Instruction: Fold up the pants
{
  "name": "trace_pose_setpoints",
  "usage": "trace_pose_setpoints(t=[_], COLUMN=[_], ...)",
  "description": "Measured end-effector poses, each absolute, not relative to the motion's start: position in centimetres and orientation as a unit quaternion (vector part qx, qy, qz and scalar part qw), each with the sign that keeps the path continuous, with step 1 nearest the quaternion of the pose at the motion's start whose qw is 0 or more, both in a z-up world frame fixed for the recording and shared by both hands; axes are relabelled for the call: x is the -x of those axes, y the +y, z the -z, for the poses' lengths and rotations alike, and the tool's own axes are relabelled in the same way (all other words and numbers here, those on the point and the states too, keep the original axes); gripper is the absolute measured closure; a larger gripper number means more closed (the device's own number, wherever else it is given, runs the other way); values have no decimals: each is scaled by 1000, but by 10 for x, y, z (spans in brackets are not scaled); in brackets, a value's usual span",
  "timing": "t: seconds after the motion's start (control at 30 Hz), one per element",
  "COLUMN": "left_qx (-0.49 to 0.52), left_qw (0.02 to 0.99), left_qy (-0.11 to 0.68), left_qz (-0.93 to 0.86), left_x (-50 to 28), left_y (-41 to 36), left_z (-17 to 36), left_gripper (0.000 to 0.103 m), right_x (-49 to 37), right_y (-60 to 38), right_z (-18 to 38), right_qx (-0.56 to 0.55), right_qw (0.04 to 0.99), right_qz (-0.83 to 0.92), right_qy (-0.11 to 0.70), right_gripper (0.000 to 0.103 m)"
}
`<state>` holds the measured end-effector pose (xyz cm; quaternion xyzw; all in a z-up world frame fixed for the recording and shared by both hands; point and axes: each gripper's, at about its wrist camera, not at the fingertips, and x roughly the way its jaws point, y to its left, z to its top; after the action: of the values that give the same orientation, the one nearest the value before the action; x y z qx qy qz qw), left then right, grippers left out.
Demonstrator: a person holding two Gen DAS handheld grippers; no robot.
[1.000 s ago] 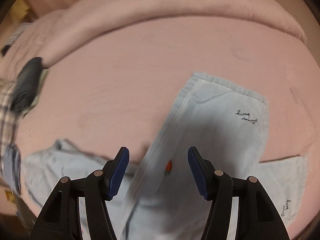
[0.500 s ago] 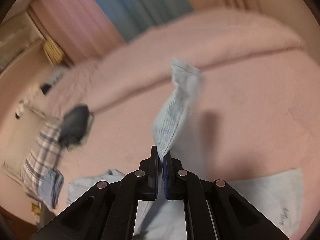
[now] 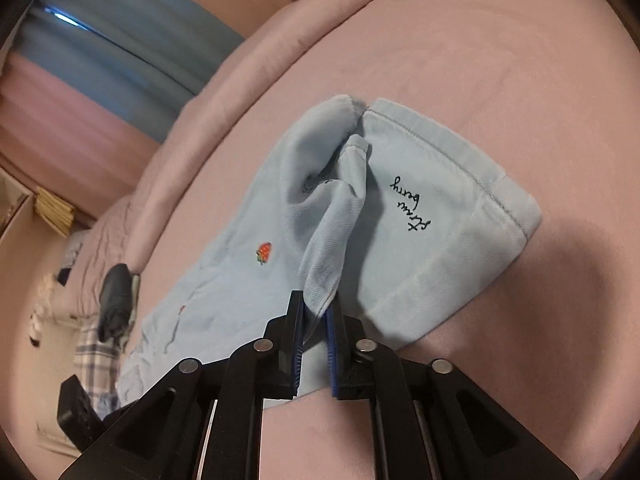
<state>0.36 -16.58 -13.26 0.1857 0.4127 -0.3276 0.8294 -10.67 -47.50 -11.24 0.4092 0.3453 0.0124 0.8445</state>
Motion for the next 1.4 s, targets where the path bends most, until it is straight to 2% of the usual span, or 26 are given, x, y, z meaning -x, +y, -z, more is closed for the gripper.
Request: trace_pose_setpoints(t=[0.03,0.07,0.5,0.57,0.6,0.67,0.73,0.93,1.07,1.17,1.27,1.4], left_qx=[-190,-191,-187,-189,-189,-189,-193,-197,-196,-186,-189,-195], left_qw=[829,829,827,827,827,827,827,825,825,825,824,818], left_qy=[413,413,425,425,425,425,425,425,424,428,428,428], left_qz=[326,325,318,317,316,314,313,316,318,319,319,331], left_x=[-3,-3,-11,-11,-12,-12,-11,-13,-13,-15,-15,-15], left_y=[-166,-166,-161,-162,-162,-163,-165,-168,-168,-166,-166,-166], left_z=[132,132,133,134,133,134,134,134,136,136,135,132], left_gripper=[88,88,87,87,87,87,87,87,87,87,87,94], right_x=[104,106,77,68,66,52,46,95,106,108,111,122], right_y=[-480,-486,-524,-528,-534,-530,-528,-525,-522,-517,-515,-523], right_z=[112,118,147,146,146,142,134,75,101,111,101,88], right_qx=[-420,-432,-575,-555,-547,-508,-480,-412,-406,-400,-406,-399], right_qw=[843,842,770,773,776,787,799,864,842,841,848,863], right_qz=[-7,-4,-48,-19,-13,10,21,71,110,121,127,121], right_qy=[336,324,273,307,315,350,362,280,338,344,317,284], right_gripper=[64,51,49,65,68,88,97,98,98,98,98,98])
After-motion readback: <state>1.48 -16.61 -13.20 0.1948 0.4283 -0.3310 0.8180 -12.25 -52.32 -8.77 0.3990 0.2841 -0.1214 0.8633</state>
